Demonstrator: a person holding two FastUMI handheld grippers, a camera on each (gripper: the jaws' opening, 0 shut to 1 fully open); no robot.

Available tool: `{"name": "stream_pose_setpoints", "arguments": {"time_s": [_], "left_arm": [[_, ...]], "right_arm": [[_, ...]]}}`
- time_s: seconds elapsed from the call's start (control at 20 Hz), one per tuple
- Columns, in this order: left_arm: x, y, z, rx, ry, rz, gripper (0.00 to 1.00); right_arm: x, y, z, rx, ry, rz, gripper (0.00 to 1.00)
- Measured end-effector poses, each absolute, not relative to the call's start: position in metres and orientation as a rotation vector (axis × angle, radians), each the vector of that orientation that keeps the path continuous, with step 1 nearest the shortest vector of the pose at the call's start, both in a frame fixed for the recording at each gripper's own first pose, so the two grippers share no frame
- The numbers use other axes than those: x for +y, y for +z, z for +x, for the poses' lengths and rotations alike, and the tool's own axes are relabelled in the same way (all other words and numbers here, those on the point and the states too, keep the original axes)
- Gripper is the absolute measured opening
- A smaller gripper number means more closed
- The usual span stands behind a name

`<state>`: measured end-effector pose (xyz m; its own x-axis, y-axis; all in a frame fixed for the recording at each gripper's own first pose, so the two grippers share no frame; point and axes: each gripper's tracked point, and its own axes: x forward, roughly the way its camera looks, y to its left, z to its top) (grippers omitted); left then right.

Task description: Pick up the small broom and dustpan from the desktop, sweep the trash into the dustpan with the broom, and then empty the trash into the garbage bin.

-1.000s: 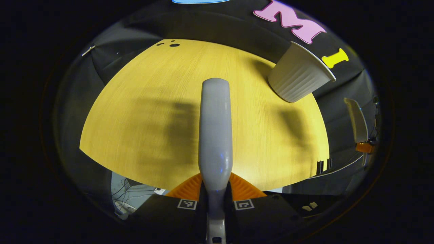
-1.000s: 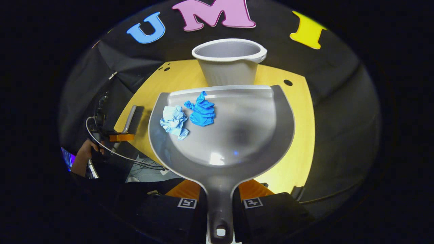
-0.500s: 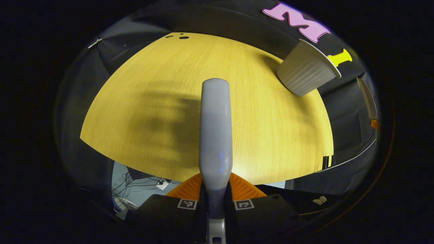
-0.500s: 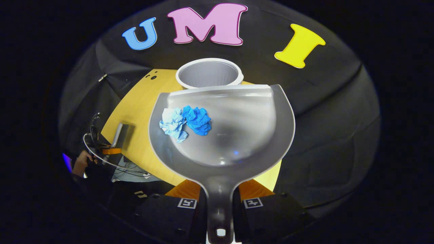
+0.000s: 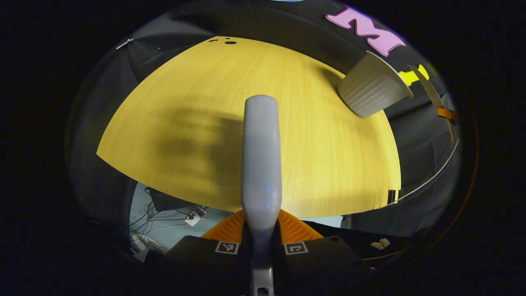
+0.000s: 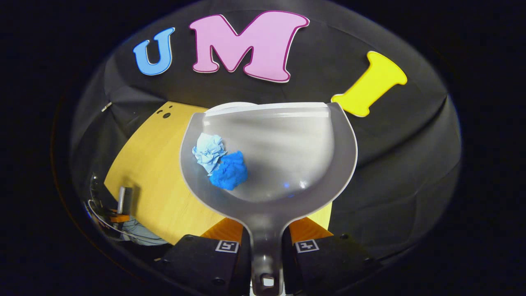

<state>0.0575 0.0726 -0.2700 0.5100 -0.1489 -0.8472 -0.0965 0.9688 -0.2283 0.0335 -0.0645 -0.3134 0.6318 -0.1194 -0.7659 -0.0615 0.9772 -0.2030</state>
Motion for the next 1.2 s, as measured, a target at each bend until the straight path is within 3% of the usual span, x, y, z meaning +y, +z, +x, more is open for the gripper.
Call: {"name": "stream_pose_setpoints", "arguments": {"time_s": [0.05,0.25,0.35,0.6,0.75,0.8,0.85,0.95,1.0,1.05,1.2], "left_arm": [[0.079,-0.265,0.060,1.034,-0.029,-0.246,0.22],[0.101,-0.245,0.070,0.995,-0.019,-0.219,0.29],[0.106,-0.237,0.070,0.980,0.000,-0.224,0.22],[0.114,-0.230,0.064,0.969,0.010,-0.248,0.29],[0.108,-0.227,0.066,0.961,0.008,-0.231,0.25],[0.108,-0.226,0.066,0.958,0.006,-0.242,0.29],[0.111,-0.227,0.065,0.959,0.002,-0.251,0.25],[0.111,-0.229,0.070,0.967,-0.012,-0.244,0.29],[0.110,-0.230,0.073,0.969,-0.019,-0.231,0.22],[0.106,-0.231,0.076,0.971,-0.024,-0.218,0.26],[0.103,-0.228,0.085,0.960,-0.031,-0.213,0.22]], "right_arm": [[-0.066,-0.307,0.032,0.874,-0.053,-0.250,0.35],[-0.065,-0.302,0.031,0.866,-0.085,-0.319,0.35],[-0.068,-0.299,0.032,0.855,-0.099,-0.384,0.35],[-0.073,-0.290,0.038,0.794,-0.141,-0.521,0.35],[-0.073,-0.287,0.039,0.766,-0.161,-0.599,0.35],[-0.074,-0.283,0.040,0.746,-0.163,-0.649,0.35],[-0.076,-0.281,0.042,0.727,-0.170,-0.713,0.35],[-0.074,-0.277,0.043,0.688,-0.179,-0.855,0.35],[-0.075,-0.275,0.044,0.671,-0.186,-0.934,0.35],[-0.075,-0.274,0.044,0.656,-0.188,-0.991,0.34],[-0.067,-0.277,0.044,0.628,-0.168,-1.112,0.34]]}}
